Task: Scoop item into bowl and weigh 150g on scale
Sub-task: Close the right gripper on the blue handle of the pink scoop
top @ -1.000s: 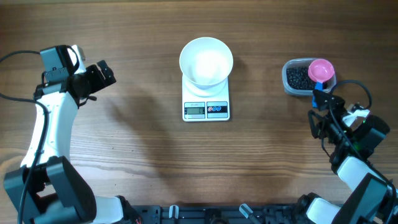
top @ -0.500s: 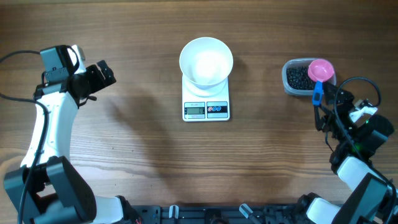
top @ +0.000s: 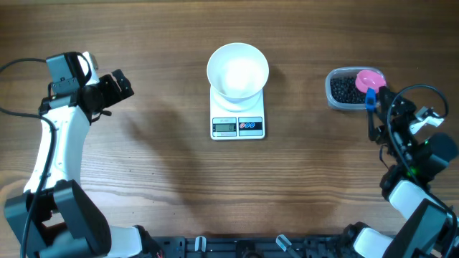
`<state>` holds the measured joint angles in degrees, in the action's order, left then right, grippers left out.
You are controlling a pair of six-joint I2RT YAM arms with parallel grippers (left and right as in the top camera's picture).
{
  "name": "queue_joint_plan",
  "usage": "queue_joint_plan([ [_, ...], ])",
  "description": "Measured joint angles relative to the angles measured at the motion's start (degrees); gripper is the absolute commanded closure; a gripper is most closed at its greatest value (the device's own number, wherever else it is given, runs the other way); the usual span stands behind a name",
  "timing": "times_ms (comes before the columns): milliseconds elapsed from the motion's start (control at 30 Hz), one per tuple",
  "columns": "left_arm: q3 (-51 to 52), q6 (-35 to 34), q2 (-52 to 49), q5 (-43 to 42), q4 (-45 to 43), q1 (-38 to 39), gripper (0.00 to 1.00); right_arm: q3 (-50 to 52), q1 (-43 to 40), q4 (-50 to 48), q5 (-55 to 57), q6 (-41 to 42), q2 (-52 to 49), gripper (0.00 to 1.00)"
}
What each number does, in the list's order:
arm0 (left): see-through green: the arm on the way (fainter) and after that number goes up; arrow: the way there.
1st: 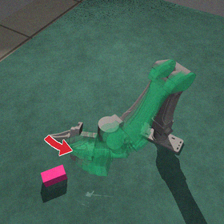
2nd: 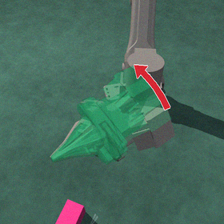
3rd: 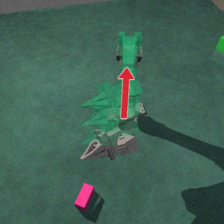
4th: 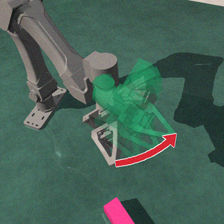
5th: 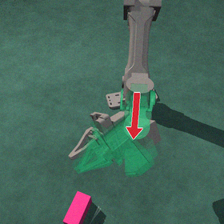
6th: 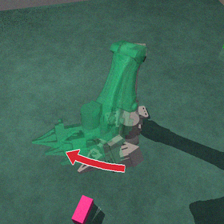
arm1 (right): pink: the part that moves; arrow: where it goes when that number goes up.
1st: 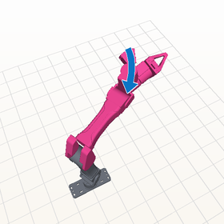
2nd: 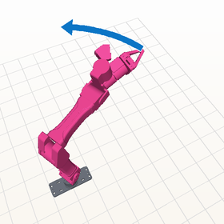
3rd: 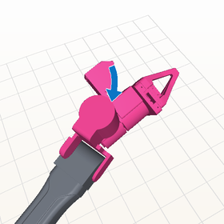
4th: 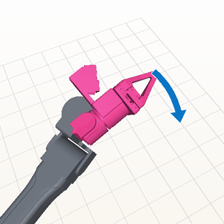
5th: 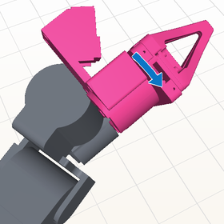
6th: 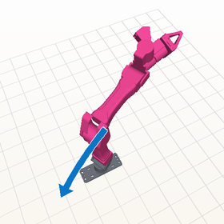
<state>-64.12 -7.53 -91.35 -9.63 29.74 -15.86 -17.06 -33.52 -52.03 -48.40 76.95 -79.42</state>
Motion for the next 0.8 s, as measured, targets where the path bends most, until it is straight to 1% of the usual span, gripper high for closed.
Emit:
queue_joint_plan([
  [167,0.0,0.0,0.0,0.0,0.0,0.0,0.0,0.0,0.0,0.2,0.7,1.8,0.0,0.07],
  [267,0.0,0.0,0.0,0.0,0.0,0.0,0.0,0.0,0.0,4.3,2.1,2.4,0.0,0.06],
  [300,0.0,0.0,0.0,0.0,0.0,0.0,0.0,0.0,0.0,5.1,2.4,2.4,0.0,0.09],
  [367,0.0,0.0,0.0,0.0,0.0,0.0,0.0,0.0,0.0,5.7,2.7,2.4,0.0,0.19],
  [400,0.0,0.0,0.0,0.0,0.0,0.0,0.0,0.0,0.0,5.7,3.1,2.5,0.0,0.22],
  [467,0.0,0.0,0.0,0.0,0.0,0.0,0.0,0.0,0.0,5.7,3.7,2.8,0.0,0.34],
  [500,0.0,0.0,0.0,0.0,0.0,0.0,0.0,0.0,0.0,5.8,3.9,2.7,0.0,0.43],
  [533,0.0,0.0,0.0,0.0,0.0,0.0,0.0,0.0,0.0,5.7,3.9,2.9,0.0,0.48],
  [567,0.0,0.0,0.0,0.0,0.0,0.0,0.0,0.0,0.0,5.7,4.0,2.9,0.0,0.53],
  [600,0.0,0.0,0.0,0.0,0.0,0.0,0.0,0.0,0.0,5.7,4.0,2.9,0.0,0.54],
  [633,0.0,0.0,0.0,0.0,0.0,0.0,0.0,0.0,0.0,5.8,4.2,2.9,0.0,0.54],
  [667,0.0,0.0,0.0,0.0,0.0,0.0,0.0,0.0,0.0,5.8,4.3,2.8,0.0,0.5],
  [700,0.0,0.0,0.0,0.0,0.0,0.0,0.0,0.0,0.0,6.0,4.3,2.8,0.0,0.44],
  [733,0.0,0.0,0.0,0.0,0.0,0.0,0.0,0.0,0.0,6.7,4.3,2.8,0.0,0.42],
  [800,0.0,0.0,0.0,0.0,0.0,0.0,0.0,0.0,0.0,8.6,4.0,2.6,0.0,0.41],
])
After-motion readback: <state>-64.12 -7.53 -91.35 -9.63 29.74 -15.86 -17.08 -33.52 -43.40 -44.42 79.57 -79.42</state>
